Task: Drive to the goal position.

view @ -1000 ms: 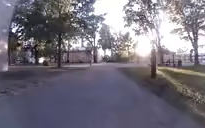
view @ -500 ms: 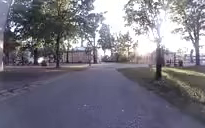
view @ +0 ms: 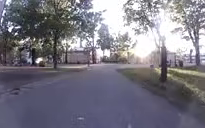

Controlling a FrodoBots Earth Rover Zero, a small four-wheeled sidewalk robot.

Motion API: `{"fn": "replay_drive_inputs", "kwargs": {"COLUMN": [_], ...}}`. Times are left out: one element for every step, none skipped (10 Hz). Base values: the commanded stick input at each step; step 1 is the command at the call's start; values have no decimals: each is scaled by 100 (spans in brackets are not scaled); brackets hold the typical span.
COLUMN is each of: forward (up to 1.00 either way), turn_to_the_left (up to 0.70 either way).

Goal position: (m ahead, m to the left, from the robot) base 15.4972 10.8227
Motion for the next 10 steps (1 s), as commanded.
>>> {"fn": "replay_drive_inputs", "kwargs": {"forward": [70,70,70,70,70,70,70,70,70,70], "turn_to_the_left": [-35,-29,0,0,0,0,0,0,0,0]}}
